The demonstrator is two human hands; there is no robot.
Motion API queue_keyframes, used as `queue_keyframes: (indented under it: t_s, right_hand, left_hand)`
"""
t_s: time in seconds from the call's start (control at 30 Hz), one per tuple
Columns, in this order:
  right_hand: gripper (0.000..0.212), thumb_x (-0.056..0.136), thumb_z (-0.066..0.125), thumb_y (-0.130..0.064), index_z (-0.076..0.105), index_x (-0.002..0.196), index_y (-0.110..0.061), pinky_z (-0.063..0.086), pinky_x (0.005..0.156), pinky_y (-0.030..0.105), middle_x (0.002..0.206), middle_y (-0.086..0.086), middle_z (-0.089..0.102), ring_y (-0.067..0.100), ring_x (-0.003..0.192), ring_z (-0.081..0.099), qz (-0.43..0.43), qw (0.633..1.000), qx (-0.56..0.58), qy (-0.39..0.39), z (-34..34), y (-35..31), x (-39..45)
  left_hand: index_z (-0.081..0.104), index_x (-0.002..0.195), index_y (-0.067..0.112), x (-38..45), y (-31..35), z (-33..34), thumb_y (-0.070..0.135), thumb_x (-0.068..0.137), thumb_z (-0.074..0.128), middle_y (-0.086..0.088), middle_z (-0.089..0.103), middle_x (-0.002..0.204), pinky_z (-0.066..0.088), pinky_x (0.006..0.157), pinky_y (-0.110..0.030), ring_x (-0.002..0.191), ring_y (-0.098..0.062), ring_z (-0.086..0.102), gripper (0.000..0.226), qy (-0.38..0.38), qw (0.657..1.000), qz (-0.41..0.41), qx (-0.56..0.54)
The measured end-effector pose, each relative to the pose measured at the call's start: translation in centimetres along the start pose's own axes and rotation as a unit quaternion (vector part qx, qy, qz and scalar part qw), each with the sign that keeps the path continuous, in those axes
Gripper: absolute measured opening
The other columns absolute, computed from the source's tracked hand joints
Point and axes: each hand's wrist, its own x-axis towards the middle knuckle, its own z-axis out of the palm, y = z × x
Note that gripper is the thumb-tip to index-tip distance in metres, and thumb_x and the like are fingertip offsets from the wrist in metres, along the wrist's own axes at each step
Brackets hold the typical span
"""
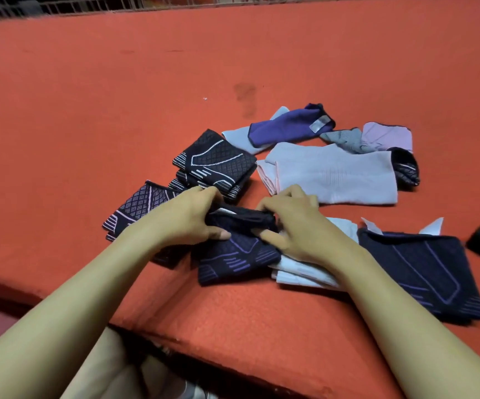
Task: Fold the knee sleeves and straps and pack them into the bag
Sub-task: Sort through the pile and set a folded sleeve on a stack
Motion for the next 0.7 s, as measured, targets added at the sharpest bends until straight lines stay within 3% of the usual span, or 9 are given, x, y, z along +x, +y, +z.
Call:
queue_keyframes:
  t_s: [0.1,0.2,0.3,0.37,0.47,0.53,0.6,0.7]
  right_hand:
    - [0.016,0.089,0.073,-0.037,0.063,0.098,-0.029,0.039,0.080,0.040,0.080,-0.019,0.056,0.007,0.086,0.048,-0.026,0.992,0.102,0.074,-1.1,0.0,-0.5]
    - [0.015,0.093,0.072,-0.030,0.059,0.100,-0.026,0.038,0.074,0.032,0.076,-0.016,0.058,0.009,0.067,0.053,-0.055,0.985,0.120,0.115,-2.6,-1.0,-0.6]
    - [0.015,0.102,0.062,-0.031,0.053,0.112,-0.027,0.049,0.076,0.037,0.088,-0.010,0.068,0.018,0.077,0.063,-0.015,0.975,0.176,0.137,-3.5,-1.6,-0.7]
    - [0.016,0.106,0.054,-0.029,0.046,0.120,-0.029,0.050,0.087,0.029,0.104,-0.014,0.067,0.010,0.095,0.066,0.023,0.956,0.248,0.154,-4.1,-1.3,-0.8]
    - [0.022,0.109,0.046,-0.027,0.036,0.128,-0.034,0.043,0.096,0.016,0.120,-0.025,0.054,-0.009,0.104,0.058,0.078,0.921,0.338,0.176,-4.7,-0.6,-0.7]
    - [0.023,0.107,0.046,-0.036,0.037,0.128,-0.042,0.045,0.107,0.030,0.131,-0.020,0.054,-0.004,0.115,0.058,0.109,0.889,0.398,0.198,-4.6,-0.3,-0.5]
    - [0.024,0.098,0.048,-0.047,0.039,0.119,-0.054,0.050,0.107,0.049,0.134,-0.005,0.060,0.015,0.118,0.064,0.138,0.858,0.446,0.216,-4.4,-0.3,-0.3]
    - [0.027,0.098,0.054,-0.045,0.044,0.122,-0.050,0.056,0.097,0.054,0.125,0.007,0.068,0.023,0.108,0.070,0.159,0.816,0.499,0.245,-5.1,0.0,-0.4]
  left_hand:
    - [0.065,0.111,0.030,-0.3,-0.2,-1.5,0.045,0.083,0.084,0.012,0.070,0.102,0.054,0.090,-0.039,0.095,-0.007,0.066,0.036,-0.015,0.998,0.022,-0.064]
    - [0.070,0.095,0.030,-0.8,-0.2,-3.8,0.041,0.088,0.080,0.003,0.073,0.083,0.055,0.073,-0.046,0.075,-0.015,0.066,0.016,0.008,0.992,0.045,-0.121]
    - [0.067,0.102,0.028,-0.9,0.8,-5.3,0.045,0.099,0.066,0.005,0.072,0.089,0.052,0.078,-0.042,0.080,-0.013,0.065,0.016,0.055,0.985,0.079,-0.142]
    - [0.060,0.112,0.028,-0.4,1.9,-5.5,0.041,0.108,0.049,0.013,0.069,0.100,0.049,0.084,-0.037,0.091,-0.005,0.063,0.017,0.072,0.981,0.105,-0.146]
    - [0.054,0.123,0.025,1.0,4.1,-5.3,0.039,0.112,0.036,0.006,0.067,0.108,0.046,0.086,-0.035,0.099,-0.012,0.062,0.025,0.115,0.975,0.118,-0.150]
    - [0.055,0.122,0.025,2.0,5.6,-5.2,0.037,0.113,0.036,0.005,0.066,0.109,0.044,0.087,-0.034,0.097,-0.010,0.059,0.024,0.144,0.965,0.100,-0.196]
    - [0.057,0.120,0.035,3.0,6.9,-5.1,0.045,0.111,0.040,0.010,0.065,0.110,0.045,0.088,-0.034,0.096,-0.009,0.059,0.021,0.136,0.953,0.062,-0.265]
    - [0.062,0.113,0.040,4.1,8.5,-5.2,0.039,0.107,0.053,0.004,0.067,0.110,0.052,0.075,-0.031,0.090,-0.013,0.065,0.011,0.067,0.903,0.021,-0.424]
